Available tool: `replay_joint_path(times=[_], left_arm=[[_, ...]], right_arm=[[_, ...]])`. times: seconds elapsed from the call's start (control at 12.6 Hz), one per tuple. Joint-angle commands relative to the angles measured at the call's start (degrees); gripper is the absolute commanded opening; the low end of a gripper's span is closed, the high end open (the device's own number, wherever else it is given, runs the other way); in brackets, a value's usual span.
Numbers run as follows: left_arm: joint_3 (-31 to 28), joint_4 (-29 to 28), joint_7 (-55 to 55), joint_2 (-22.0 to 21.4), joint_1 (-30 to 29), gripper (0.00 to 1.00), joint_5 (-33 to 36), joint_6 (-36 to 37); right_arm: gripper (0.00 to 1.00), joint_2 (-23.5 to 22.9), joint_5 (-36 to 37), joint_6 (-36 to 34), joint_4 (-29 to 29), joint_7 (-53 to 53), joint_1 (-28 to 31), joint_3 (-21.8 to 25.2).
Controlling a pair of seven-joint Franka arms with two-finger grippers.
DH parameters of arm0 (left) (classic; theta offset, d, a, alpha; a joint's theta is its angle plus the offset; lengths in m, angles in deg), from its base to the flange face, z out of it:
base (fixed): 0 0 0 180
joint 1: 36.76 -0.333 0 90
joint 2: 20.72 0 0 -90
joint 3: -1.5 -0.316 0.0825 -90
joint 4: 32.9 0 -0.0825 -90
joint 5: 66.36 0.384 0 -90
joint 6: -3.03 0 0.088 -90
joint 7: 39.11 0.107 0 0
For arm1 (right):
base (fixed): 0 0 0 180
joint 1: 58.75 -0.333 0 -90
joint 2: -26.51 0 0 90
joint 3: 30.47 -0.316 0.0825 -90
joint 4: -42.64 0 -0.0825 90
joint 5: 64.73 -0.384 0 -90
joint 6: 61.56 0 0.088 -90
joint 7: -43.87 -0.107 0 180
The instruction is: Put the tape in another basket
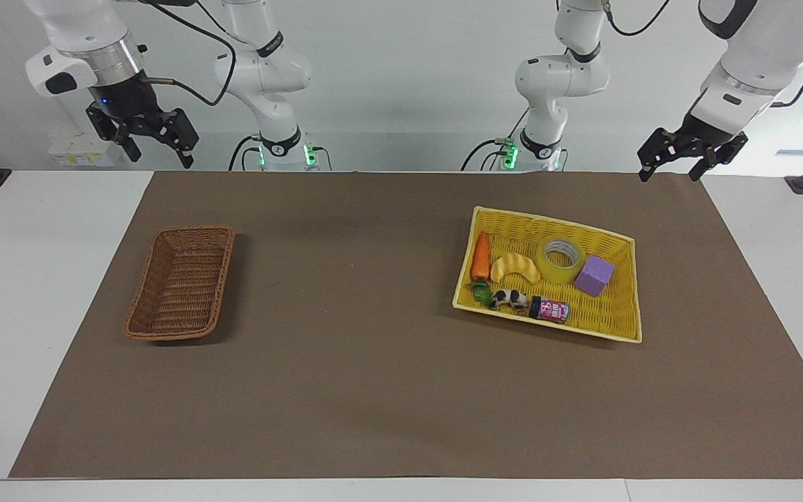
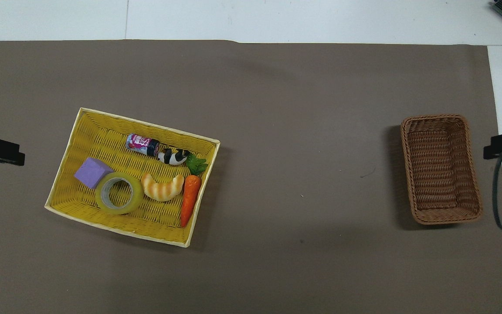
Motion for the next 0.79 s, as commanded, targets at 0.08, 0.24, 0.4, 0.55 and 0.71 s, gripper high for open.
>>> replay_joint_path(times=[0.08,0.24,0.4,0.55,0.71], left_arm=[[-0.4,-2.6,0.9,-2.0,0.2,1.00,-0.4,-0.2],[-0.4,-3.2,0.9,-2.4,0.2,1.00,-0.4,-0.4],[-0.4,-4.0,0.8,-2.7,0.1,1.00,-0.4,-0.6],[-0.4,-5.3,0.9,-3.2,0.1,1.00,-0.5,-1.2],[-0.4,-6.5,0.8,-3.5,0.2,1.00,-0.5,-2.7]], right_arm=[[1.00,0.8,-0.3,0.0,-0.5,-0.7,0.2,-0.2],[1.00,0.8,-0.3,0.0,-0.5,-0.7,0.2,-0.2],[1.00,0.8,-0.3,0.0,-0.5,-0.7,0.2,-0.2],[1.00,0.8,-0.3,0.0,-0.5,-0.7,0.2,-0.2],[1.00,0.8,-0.3,0.0,-0.5,-0.7,0.2,-0.2]])
